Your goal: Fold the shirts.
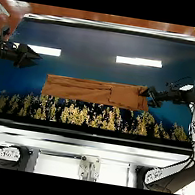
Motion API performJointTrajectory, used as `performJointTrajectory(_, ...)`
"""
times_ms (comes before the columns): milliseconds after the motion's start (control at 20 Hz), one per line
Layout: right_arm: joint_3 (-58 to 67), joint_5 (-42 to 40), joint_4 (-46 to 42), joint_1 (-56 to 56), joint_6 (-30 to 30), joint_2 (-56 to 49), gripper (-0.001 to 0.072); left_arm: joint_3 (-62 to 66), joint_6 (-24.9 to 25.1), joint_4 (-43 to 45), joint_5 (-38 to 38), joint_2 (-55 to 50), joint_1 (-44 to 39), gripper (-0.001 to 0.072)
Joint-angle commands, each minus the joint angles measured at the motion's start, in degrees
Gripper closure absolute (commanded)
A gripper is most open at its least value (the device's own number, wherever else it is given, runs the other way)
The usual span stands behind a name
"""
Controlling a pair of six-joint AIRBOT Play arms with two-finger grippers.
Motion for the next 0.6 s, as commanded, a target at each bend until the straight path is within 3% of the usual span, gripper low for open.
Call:
performJointTrajectory(0,-0.1,-1.3,2.0,1.2,-0.1,-3.0,0.0189,0.0,0.1,-1.9,-0.5,0.8,-3.6,0.0133)
performJointTrajectory(50,-0.1,-1.4,2.1,1.2,-0.7,-2.6,0.0461,0.0,0.1,-2.1,-0.5,0.8,-4.7,0.0133)
performJointTrajectory(100,-0.1,-1.0,2.6,0.8,-1.6,-1.7,0.0649,0.0,0.1,-2.1,-0.3,0.8,-5.9,0.0133)
performJointTrajectory(150,-0.1,0.0,3.9,0.3,-3.5,-0.4,0.0660,0.0,0.1,-2.1,0.3,0.8,-7.0,0.0133)
performJointTrajectory(200,-0.1,1.4,5.8,-0.1,-5.2,1.5,0.0659,0.0,0.1,-2.1,1.6,0.7,-8.5,0.0189)
performJointTrajectory(300,-0.1,3.2,7.9,-0.3,-5.7,6.9,0.0660,0.0,0.2,-2.1,5.7,0.2,-12.6,0.0591)
performJointTrajectory(450,-0.1,6.1,7.9,-0.3,-2.9,16.5,0.0659,-0.3,4.4,-2.1,12.3,-2.0,-21.8,0.0670)
performJointTrajectory(550,-0.1,8.3,7.9,-0.3,-0.3,22.6,0.0659,-0.3,4.5,-2.1,15.1,-5.3,-29.0,0.0670)
